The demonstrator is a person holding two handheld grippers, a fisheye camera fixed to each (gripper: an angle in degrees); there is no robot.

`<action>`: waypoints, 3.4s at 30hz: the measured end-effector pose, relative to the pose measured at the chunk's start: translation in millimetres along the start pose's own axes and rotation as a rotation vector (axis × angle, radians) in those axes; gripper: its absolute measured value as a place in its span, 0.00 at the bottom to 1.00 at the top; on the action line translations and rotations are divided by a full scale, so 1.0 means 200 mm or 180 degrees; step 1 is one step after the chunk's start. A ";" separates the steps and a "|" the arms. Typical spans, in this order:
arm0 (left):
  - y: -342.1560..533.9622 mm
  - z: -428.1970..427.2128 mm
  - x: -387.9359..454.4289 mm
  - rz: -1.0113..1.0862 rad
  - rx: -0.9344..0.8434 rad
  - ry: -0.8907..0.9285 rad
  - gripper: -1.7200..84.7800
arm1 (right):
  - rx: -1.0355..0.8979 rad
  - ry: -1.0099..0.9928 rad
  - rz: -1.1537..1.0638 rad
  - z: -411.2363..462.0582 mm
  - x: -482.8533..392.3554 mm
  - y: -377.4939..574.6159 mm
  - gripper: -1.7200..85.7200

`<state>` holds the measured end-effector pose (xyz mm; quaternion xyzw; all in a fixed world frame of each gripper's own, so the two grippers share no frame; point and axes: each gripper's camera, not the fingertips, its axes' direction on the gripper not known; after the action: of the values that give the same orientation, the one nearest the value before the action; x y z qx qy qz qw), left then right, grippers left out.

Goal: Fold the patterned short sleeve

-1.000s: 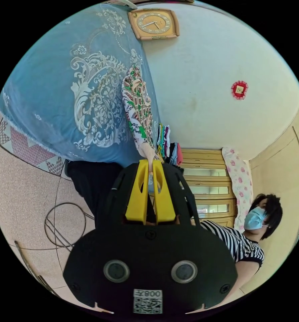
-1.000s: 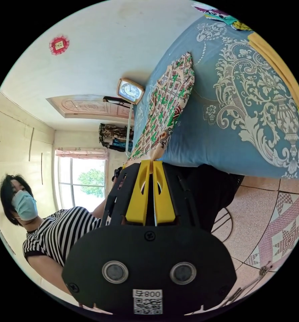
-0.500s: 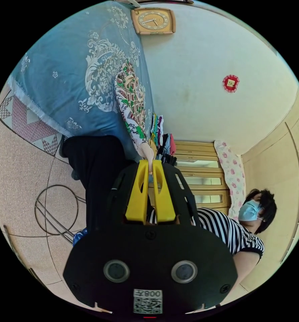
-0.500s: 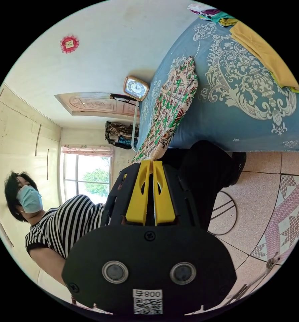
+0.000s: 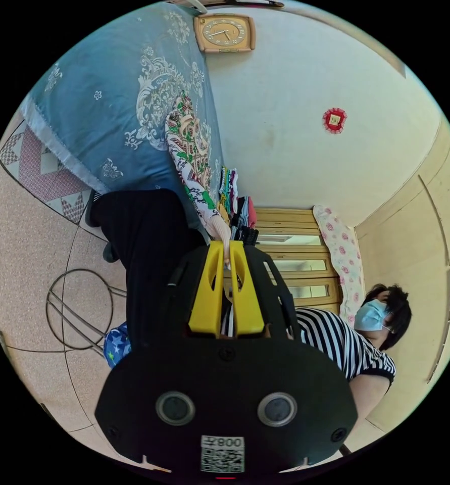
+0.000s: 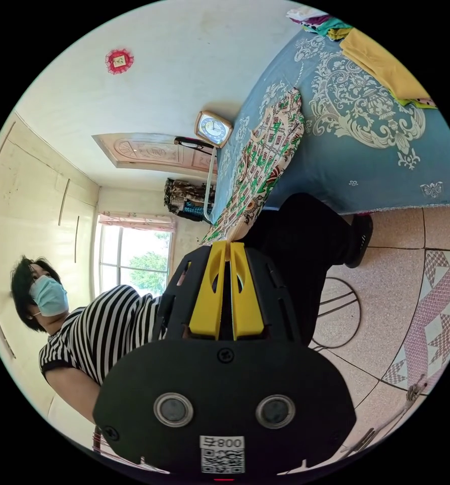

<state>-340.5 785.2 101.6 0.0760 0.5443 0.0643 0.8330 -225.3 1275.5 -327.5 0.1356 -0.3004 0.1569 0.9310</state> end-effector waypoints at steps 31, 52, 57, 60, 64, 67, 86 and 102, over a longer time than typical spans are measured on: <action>-0.15 0.01 0.02 -0.0166 0.0069 0.0205 0.05 | -0.0022 -0.0039 0.0091 -0.08 -0.07 -0.31 0.03; -1.21 0.28 0.28 0.0238 -0.0045 0.0187 0.05 | -0.0021 -0.0012 -0.0174 -0.10 -0.04 -1.37 0.03; -1.64 0.42 0.35 0.0380 -0.0114 0.0084 0.05 | 0.0009 0.0110 -0.0262 -0.11 0.01 -1.82 0.03; -1.91 0.51 0.36 0.0418 -0.0120 0.0028 0.05 | 0.0011 0.0127 -0.0237 -0.09 0.09 -2.09 0.03; -2.28 0.64 0.33 0.0384 -0.0146 -0.0067 0.05 | -0.0035 0.0188 -0.0170 -0.05 0.20 -2.42 0.03; -2.55 0.73 0.29 0.0351 -0.0155 -0.0141 0.05 | -0.0065 0.0208 -0.0086 -0.01 0.31 -2.68 0.03; -3.60 1.07 -0.11 -0.0090 -0.0028 -0.0416 0.05 | -0.0193 0.0308 0.0488 0.19 1.03 -3.81 0.04; -3.90 1.16 -0.21 -0.0161 0.0455 -0.0265 0.05 | -0.0034 0.0050 0.0696 0.16 1.27 -4.09 0.04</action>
<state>-125.3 -1.3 78.7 0.1241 0.5141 0.0009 0.8487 258.4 569.3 -278.8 0.0958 -0.3069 0.2570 0.9114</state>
